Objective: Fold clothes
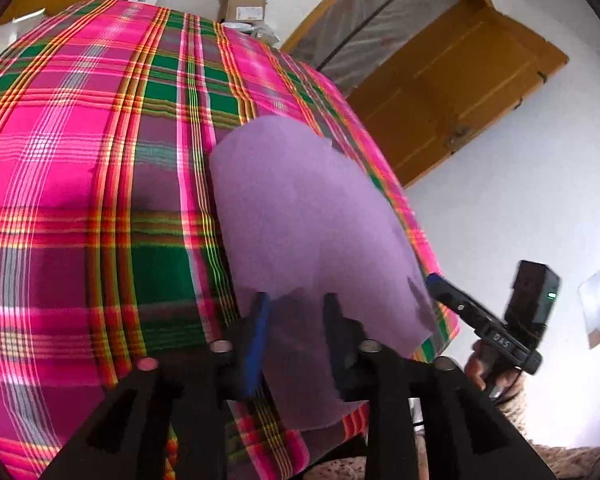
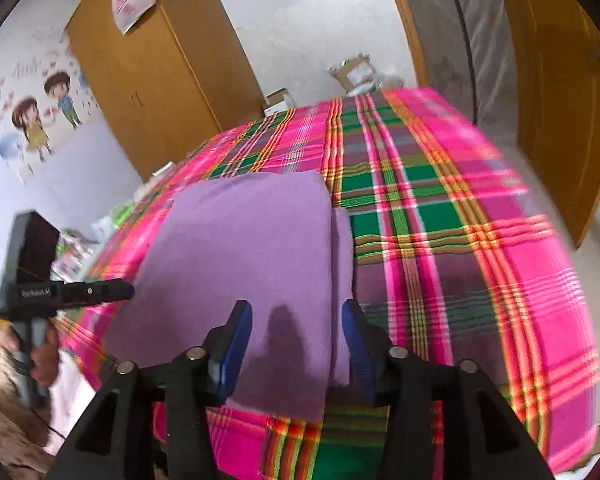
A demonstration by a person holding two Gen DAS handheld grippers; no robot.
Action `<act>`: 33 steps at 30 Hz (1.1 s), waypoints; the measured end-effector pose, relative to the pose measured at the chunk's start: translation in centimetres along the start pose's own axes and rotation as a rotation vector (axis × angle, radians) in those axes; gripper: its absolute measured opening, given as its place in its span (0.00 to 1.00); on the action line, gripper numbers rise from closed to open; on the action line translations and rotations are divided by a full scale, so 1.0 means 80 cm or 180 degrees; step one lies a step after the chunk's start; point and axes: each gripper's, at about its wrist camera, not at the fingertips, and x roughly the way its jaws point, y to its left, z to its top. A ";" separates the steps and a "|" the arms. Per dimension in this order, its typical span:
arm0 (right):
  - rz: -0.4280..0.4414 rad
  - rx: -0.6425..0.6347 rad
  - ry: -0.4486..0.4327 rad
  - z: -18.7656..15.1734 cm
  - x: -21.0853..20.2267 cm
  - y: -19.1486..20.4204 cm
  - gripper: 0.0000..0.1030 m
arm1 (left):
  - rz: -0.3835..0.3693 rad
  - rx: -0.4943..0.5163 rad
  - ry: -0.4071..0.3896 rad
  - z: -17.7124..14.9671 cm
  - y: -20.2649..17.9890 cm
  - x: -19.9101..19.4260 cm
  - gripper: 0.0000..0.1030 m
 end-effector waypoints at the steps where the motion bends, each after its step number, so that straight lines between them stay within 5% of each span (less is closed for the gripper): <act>1: 0.0030 0.0051 0.0041 0.005 0.006 -0.006 0.51 | -0.0021 -0.0046 0.0022 0.003 0.004 0.002 0.30; 11: 0.0506 0.0410 0.0435 0.032 0.058 -0.044 0.56 | -0.0236 -0.0510 0.0241 0.033 0.039 0.023 0.30; 14: 0.0625 0.0416 0.0525 0.040 0.069 -0.048 0.56 | -0.0250 -0.0575 0.0312 0.040 0.045 0.032 0.49; 23: 0.0948 0.0426 0.0652 0.058 0.094 -0.050 0.66 | -0.0424 -0.0677 0.0513 0.057 0.051 0.055 0.50; 33: 0.1065 0.0579 0.0622 0.058 0.102 -0.053 0.63 | -0.0653 -0.0856 0.0481 0.055 0.058 0.063 0.51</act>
